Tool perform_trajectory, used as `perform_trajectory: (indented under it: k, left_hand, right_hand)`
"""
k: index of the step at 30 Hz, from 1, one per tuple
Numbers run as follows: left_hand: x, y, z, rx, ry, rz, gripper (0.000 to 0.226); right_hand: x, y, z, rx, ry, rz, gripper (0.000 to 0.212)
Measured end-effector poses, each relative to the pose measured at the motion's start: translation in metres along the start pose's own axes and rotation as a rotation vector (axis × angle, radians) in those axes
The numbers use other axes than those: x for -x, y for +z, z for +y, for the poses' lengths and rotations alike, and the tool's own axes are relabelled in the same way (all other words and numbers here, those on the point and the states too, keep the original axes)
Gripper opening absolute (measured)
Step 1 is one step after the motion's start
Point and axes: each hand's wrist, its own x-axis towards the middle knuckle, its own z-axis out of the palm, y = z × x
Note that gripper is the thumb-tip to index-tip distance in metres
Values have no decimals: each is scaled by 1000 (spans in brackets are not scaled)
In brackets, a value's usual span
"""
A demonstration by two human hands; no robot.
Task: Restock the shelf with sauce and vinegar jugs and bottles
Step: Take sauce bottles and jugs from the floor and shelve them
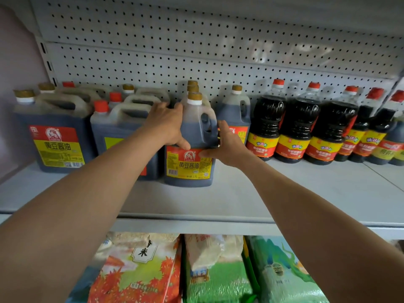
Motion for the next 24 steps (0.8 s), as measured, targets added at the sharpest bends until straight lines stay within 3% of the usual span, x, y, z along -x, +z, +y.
perform_trajectory:
  k: [7,14,17,24]
  left_hand:
    - [15,3,5,-15,-29,62,110]
    - [70,12,30,67,-137,209,121]
    - [112,9,56,192,-193,189,113]
    - [237,1,134,440,-204,80,85]
  right_hand:
    - [16,3,-7,-30,128,23,78]
    - [70,-35,-2,230,120,83,85]
    - [117,-67,2,289,111,63,84]
    - [250,-137,25,381,38,9,60]
